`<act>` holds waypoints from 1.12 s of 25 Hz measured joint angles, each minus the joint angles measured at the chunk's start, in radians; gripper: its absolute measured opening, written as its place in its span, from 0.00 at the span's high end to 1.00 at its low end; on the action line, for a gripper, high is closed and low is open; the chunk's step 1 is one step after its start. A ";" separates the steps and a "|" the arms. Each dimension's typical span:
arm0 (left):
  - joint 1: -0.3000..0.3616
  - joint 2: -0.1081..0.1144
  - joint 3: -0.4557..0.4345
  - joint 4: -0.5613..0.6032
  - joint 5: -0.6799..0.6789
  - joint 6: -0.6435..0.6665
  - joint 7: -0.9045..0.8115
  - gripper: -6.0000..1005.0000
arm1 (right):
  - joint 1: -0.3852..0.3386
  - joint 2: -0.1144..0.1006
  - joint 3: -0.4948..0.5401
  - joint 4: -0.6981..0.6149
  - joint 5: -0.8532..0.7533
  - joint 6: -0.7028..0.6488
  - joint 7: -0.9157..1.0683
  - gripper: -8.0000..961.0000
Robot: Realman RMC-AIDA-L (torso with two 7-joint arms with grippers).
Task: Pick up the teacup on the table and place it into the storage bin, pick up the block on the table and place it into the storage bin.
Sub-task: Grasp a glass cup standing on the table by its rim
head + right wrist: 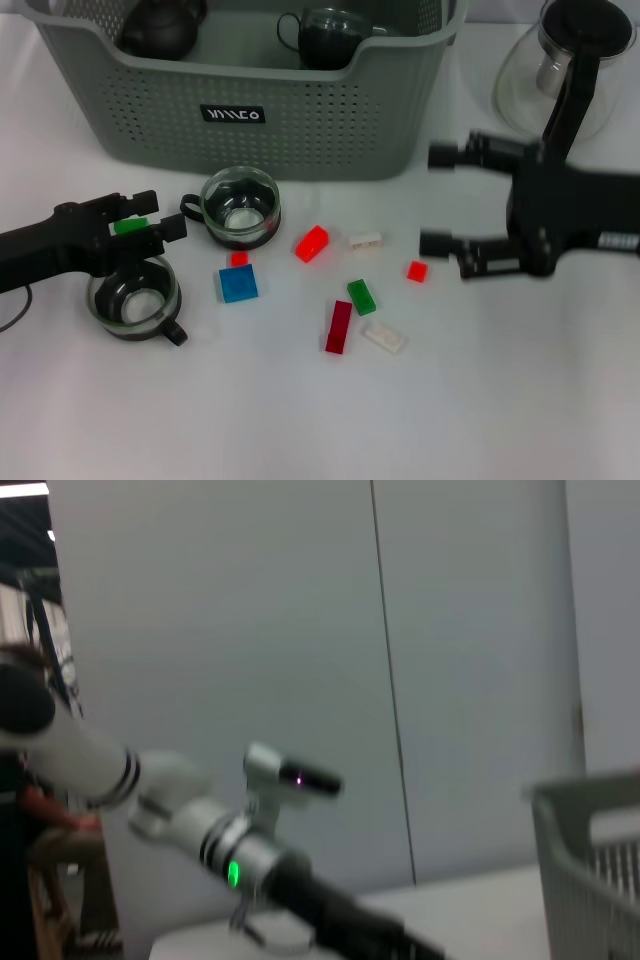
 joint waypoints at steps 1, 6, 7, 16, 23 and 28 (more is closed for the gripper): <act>0.000 0.001 0.001 0.003 0.000 0.002 -0.008 0.32 | -0.008 0.001 0.000 0.001 -0.020 0.002 0.000 0.01; 0.007 0.007 -0.001 0.078 0.008 0.086 -0.120 0.32 | -0.043 -0.008 0.002 0.002 -0.090 -0.005 0.010 0.01; 0.008 0.009 -0.003 0.116 0.011 0.128 -0.155 0.32 | -0.047 -0.011 0.004 0.002 -0.105 -0.005 0.016 0.01; -0.031 0.017 0.108 0.525 0.084 0.272 -0.619 0.32 | -0.050 -0.017 0.040 0.003 -0.181 0.001 0.049 0.01; -0.143 0.039 0.289 0.667 0.342 0.297 -0.865 0.32 | -0.046 -0.014 0.040 0.003 -0.182 0.016 0.049 0.01; -0.176 0.016 0.394 0.699 0.422 0.285 -0.883 0.32 | -0.048 -0.013 0.040 0.004 -0.182 0.020 0.049 0.01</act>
